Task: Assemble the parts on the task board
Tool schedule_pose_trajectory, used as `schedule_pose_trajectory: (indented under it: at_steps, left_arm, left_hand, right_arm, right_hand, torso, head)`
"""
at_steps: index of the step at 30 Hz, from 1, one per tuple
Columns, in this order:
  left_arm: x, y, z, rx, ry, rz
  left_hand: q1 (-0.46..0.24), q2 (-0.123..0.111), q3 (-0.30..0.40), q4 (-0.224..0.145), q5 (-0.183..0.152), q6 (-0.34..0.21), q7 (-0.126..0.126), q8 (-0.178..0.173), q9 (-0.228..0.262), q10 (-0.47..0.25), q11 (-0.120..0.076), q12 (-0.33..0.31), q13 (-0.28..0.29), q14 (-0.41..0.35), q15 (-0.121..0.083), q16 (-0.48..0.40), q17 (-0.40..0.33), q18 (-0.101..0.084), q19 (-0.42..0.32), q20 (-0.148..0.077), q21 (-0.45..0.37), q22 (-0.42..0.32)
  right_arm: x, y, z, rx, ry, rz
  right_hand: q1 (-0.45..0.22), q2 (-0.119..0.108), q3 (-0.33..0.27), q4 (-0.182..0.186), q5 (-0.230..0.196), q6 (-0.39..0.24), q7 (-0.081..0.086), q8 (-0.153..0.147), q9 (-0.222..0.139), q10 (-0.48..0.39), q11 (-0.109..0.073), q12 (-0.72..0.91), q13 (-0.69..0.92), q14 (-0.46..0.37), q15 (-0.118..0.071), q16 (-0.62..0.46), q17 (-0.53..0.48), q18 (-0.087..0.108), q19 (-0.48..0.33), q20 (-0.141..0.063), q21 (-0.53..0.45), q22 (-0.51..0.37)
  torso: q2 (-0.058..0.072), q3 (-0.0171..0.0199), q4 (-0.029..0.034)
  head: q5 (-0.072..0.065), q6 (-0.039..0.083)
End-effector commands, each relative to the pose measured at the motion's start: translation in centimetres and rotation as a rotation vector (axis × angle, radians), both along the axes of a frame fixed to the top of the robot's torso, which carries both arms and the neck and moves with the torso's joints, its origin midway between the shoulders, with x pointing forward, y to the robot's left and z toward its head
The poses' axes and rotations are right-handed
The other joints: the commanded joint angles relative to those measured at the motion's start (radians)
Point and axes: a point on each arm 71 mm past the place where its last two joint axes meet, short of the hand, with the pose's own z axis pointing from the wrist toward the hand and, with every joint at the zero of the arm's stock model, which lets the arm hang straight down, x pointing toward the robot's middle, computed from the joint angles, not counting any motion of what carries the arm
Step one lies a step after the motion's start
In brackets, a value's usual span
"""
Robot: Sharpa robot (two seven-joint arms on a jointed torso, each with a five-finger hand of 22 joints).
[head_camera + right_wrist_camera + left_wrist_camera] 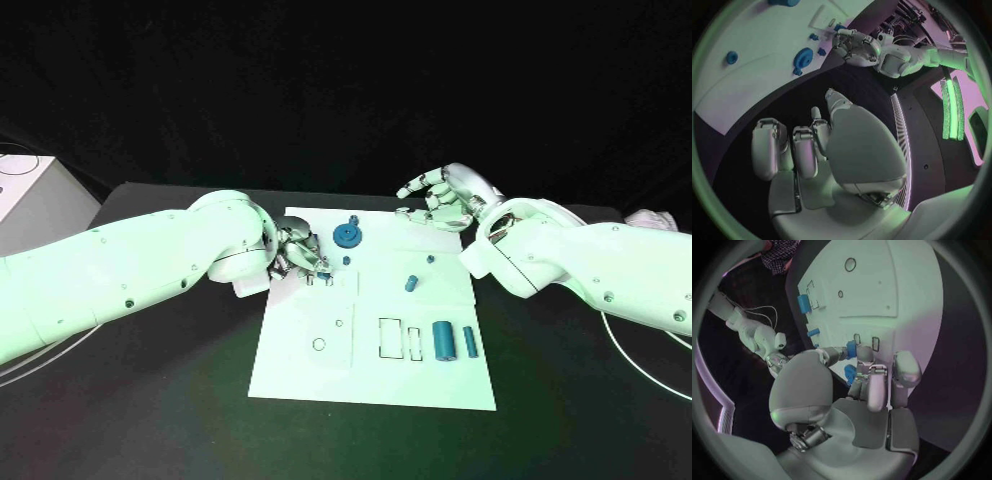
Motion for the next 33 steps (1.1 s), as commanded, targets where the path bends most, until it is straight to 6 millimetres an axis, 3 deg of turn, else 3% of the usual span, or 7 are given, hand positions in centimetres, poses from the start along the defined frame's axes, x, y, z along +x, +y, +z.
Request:
schedule_pose_trajectory:
  at_steps: [1,33]
  left_arm:
    - [0.07,-0.38,0.15,0.002,-0.058,-0.005]
    - [-0.50,-1.15,-0.66,0.086,-0.079,-0.069]
  left_hand:
    - [-0.004,0.003,0.191,-0.196,0.010,0.010,-0.005,0.003,0.124,0.009,-0.001,0.005,0.003,0.075,-0.007,0.007,0.191,-0.019,0.011,0.002,0.008,0.007]
    - [-0.010,-0.004,0.196,-0.204,0.035,0.022,-0.009,0.002,0.123,0.026,-0.005,0.011,0.012,0.081,-0.011,0.013,0.205,-0.023,0.025,-0.002,0.019,0.028]
  right_arm:
    - [-0.01,0.01,0.03,0.001,-0.005,0.004]
    - [-0.06,-0.11,0.02,0.000,-0.002,0.004]
  right_hand:
    - [-0.012,-0.001,0.006,0.002,-0.001,-0.006,0.004,-0.005,-0.001,-0.007,0.003,-0.005,0.073,0.086,0.008,-0.007,0.207,0.009,0.015,0.009,-0.005,0.089]
    - [-0.015,-0.003,0.008,0.001,0.002,-0.006,0.003,-0.004,-0.002,-0.006,0.002,-0.004,0.074,0.086,0.007,-0.006,0.208,0.009,0.015,0.009,-0.005,0.088]
  torso:
    - [0.001,-0.0001,-0.0008]
    - [0.001,-0.0010,-0.0002]
  head:
    - [0.000,0.000]
    - [0.001,-0.015]
